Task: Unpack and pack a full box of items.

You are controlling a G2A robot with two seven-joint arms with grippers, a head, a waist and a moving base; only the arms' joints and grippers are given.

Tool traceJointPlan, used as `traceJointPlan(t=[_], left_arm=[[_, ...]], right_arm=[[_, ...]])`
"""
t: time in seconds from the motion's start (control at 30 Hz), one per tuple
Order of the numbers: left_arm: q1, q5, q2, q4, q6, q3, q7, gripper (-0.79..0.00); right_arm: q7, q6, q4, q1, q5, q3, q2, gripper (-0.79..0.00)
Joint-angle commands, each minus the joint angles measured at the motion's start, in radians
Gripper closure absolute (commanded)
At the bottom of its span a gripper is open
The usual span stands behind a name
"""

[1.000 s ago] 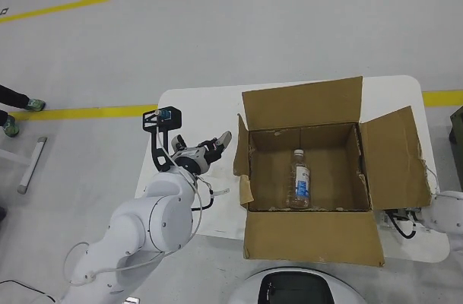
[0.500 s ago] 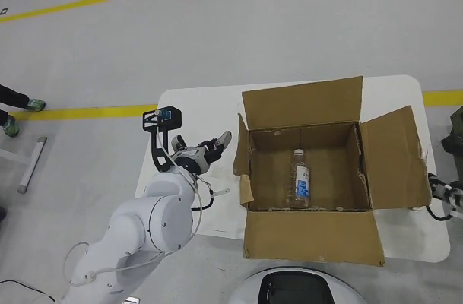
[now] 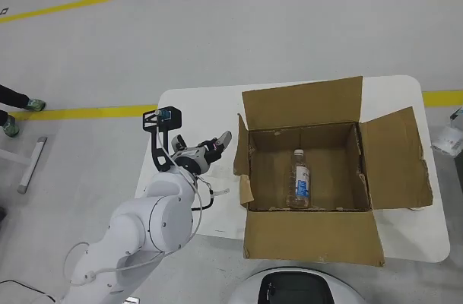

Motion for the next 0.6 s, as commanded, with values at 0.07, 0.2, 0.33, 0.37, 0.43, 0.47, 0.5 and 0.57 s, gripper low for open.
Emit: traceJointPlan(t=[0.07, 0.2, 0.33, 0.37, 0.43, 0.47, 0.5, 0.57], left_arm=[[0.000, 0.000, 0.000, 0.000, 0.000, 0.000, 0.000, -0.785], [0.000, 0.000, 0.000, 0.000, 0.000, 0.000, 0.000, -0.785], [0.000, 0.000, 0.000, 0.000, 0.000, 0.000, 0.000, -0.785], [0.000, 0.000, 0.000, 0.000, 0.000, 0.000, 0.000, -0.785], [0.000, 0.000, 0.000, 0.000, 0.000, 0.000, 0.000, -0.785], [0.000, 0.000, 0.000, 0.000, 0.000, 0.000, 0.000, -0.785], [0.000, 0.000, 0.000, 0.000, 0.000, 0.000, 0.000, -0.785], [0.000, 0.000, 0.000, 0.000, 0.000, 0.000, 0.000, -0.785]], right_arm=[[0.035, 0.014, -0.005, 0.077, -0.067, -0.193, 0.018, 0.000], [0.022, 0.059, 0.056, 0.204, -0.186, -0.460, 0.028, 0.000], [0.020, 0.112, 0.165, 0.351, -0.301, -0.727, 0.023, 0.000], [0.017, 0.125, 0.197, 0.386, -0.329, -0.788, 0.020, 0.000], [0.016, 0.160, 0.266, 0.460, -0.376, -0.910, 0.009, 0.000], [0.015, 0.170, 0.286, 0.478, -0.375, -0.939, 0.005, 0.000], [0.007, 0.180, 0.312, 0.505, -0.388, -0.978, -0.001, 0.000], [0.006, 0.203, 0.366, 0.546, -0.395, -1.050, -0.012, 0.000]])
